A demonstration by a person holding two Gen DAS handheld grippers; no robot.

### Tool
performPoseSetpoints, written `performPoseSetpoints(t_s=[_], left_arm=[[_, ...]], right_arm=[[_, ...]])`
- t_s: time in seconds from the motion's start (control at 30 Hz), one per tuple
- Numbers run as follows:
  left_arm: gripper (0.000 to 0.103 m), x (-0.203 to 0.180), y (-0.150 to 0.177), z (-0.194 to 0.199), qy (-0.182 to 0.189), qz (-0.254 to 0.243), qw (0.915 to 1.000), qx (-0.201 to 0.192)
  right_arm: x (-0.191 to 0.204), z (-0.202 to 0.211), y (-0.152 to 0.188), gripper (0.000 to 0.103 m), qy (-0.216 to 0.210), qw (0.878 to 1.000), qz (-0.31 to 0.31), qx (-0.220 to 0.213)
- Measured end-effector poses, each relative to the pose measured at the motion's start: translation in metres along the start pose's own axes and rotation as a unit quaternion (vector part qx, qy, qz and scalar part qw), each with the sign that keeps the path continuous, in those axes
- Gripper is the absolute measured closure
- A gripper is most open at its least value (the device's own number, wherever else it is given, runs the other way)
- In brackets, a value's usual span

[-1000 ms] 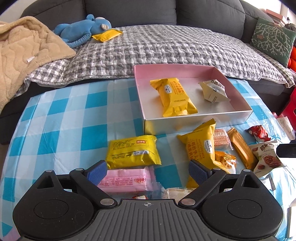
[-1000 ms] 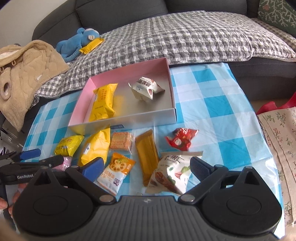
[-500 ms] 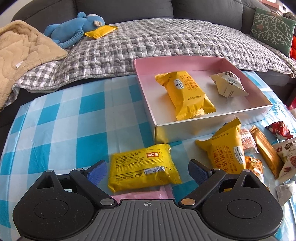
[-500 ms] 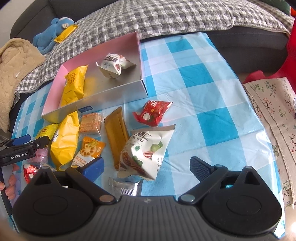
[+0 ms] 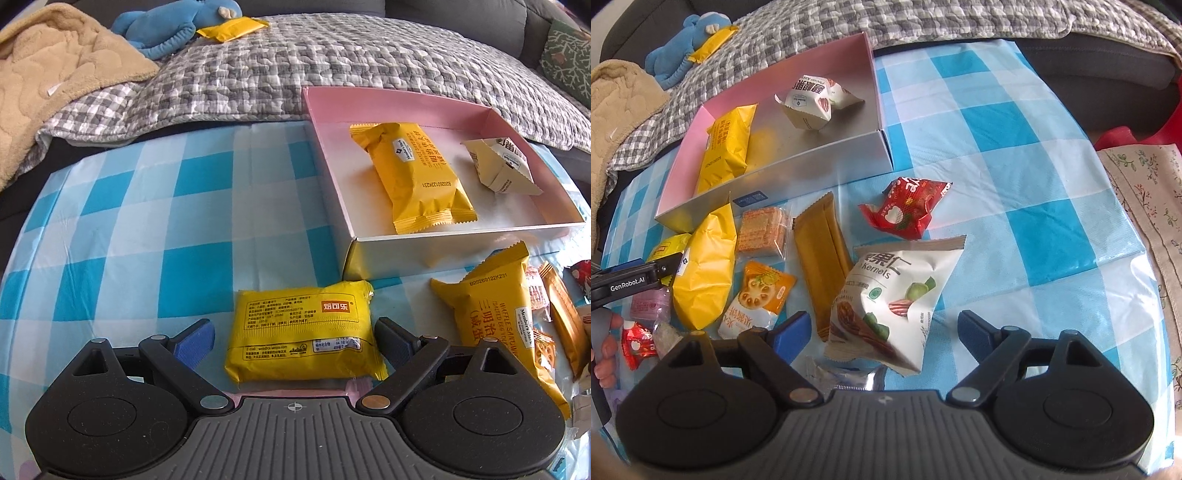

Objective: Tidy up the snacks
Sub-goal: 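Move both tools back over the remaining snacks, then grasp a yellow square pack with the left tool while the right tool grasps a white nut bag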

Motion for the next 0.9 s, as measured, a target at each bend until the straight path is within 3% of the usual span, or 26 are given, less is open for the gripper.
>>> performPoseSetpoints(t_s=[0.1,0.2,0.9], left_arm=[[0.02,0.006,0.001,-0.002,0.024,0.033,0.9991,0.005],[0.027,0.006,0.001,0.0,0.019,0.035,0.9992,0.002],[0.031,0.0,0.001,0.03,0.025,0.024,0.999,-0.028]], right_arm=[[0.002,-0.001,0.001,0.031,0.013,1.0,0.004,-0.004],[0.003,0.0,0.002,0.046,0.005,1.0,0.008,-0.006],[0.004,0.027,-0.004,0.055,-0.012,0.999,0.014,-0.049]])
Point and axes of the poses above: each gripper's, at about its wrist camera, not at the fingertips, and z roughly against the way its jaws point, x to its left, y to its underside, the point moved 4 cm from there along -z, roughly the way its jaws point, and after that the axes turned 11 degrees about x, right-handed, at the moved point
